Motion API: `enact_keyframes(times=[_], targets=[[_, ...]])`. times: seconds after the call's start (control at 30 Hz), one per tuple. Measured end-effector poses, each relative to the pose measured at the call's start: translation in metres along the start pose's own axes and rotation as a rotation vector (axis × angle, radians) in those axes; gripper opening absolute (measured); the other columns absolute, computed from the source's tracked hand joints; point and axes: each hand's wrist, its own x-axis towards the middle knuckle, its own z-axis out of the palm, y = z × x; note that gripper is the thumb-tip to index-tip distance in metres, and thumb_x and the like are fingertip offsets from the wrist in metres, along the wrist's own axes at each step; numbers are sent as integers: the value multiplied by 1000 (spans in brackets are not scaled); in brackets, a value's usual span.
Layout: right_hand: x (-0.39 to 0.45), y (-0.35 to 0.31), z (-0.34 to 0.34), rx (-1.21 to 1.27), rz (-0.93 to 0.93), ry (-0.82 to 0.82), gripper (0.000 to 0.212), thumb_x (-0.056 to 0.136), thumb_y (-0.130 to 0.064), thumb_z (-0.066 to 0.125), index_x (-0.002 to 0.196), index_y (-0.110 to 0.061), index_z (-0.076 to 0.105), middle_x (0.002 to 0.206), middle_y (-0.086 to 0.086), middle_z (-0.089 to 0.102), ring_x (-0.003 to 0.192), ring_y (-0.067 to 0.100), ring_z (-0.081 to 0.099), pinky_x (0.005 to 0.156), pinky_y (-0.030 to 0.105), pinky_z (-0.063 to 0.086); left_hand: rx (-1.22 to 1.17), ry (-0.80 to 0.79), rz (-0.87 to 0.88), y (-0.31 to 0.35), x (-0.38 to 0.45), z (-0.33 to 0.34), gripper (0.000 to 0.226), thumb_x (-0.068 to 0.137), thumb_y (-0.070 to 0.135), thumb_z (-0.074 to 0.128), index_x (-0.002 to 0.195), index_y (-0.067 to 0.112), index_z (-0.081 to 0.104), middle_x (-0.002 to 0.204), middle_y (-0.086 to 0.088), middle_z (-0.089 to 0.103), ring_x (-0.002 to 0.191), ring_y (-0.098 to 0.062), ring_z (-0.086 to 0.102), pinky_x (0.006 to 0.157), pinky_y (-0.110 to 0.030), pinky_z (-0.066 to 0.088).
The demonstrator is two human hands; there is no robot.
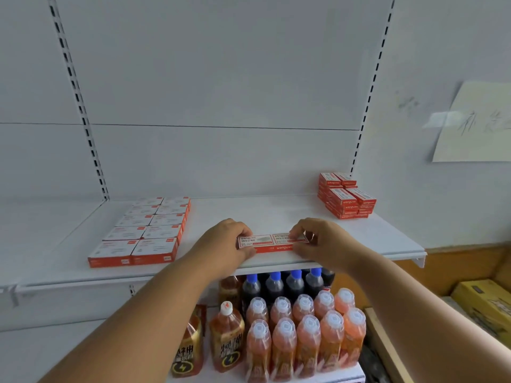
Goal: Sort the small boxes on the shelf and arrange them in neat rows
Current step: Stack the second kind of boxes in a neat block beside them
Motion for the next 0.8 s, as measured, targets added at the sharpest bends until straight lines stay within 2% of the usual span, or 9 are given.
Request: enact_keyframes(times=[0.1,0.2,0.33,0.4,0.47,0.6,0.67,0.8], targets=[[0,0,1,21,16,35,10,86,-33,67,96,-32,67,95,-7,59,70,8,55,64,19,45,-14,-40,-12,2,1,-4,44,89,40,68,130,31,53,124,8,52,100,-9,56,86,-23,46],[1,1,3,56,22,175,10,89,-35,63,97,-29,66,99,-13,53,77,4,56,67,15,41,-31,-66,-51,7,0,-12,62,87,48,66,141,34,39,133,6,44,106,-12,54,90,-25,44],[1,9,-1,71,64,322,4,92,-28,59,92,-26,62,98,-10,56,73,3,54,64,15,38,129,35,-36,22,3,-19,55,89,53,60,136,31,43,140,5,40,117,-15,53,97,-31,46],[2,17,-9,40,84,372,2,90,-26,60,91,-25,62,96,-9,58,71,3,52,62,15,38,148,78,15,35,9,-18,48,91,53,57,132,31,46,136,6,44,114,-14,54,97,-31,46],[2,29,-20,-12,118,408,4,90,-28,60,92,-25,61,93,-11,58,72,3,51,60,15,37,121,58,64,54,18,-11,42,92,52,56,129,32,49,130,9,47,107,-12,54,92,-28,46],[5,63,-44,-16,154,459,7,88,-27,61,89,-21,64,90,-7,60,77,14,55,65,28,46,60,1,130,97,40,17,35,93,50,56,123,32,55,120,11,52,98,-9,54,88,-27,47],[9,81,-55,3,152,469,8,87,-26,64,91,-20,65,92,-6,57,79,16,57,69,30,49,45,11,145,117,54,33,33,93,47,56,120,29,58,117,10,55,92,-10,54,87,-27,48],[22,117,-72,24,202,499,16,90,-26,62,105,-19,63,109,-1,52,81,19,58,73,27,44,41,85,110,155,90,57,23,94,40,55,113,27,60,110,9,60,93,-13,56,83,-29,49]])
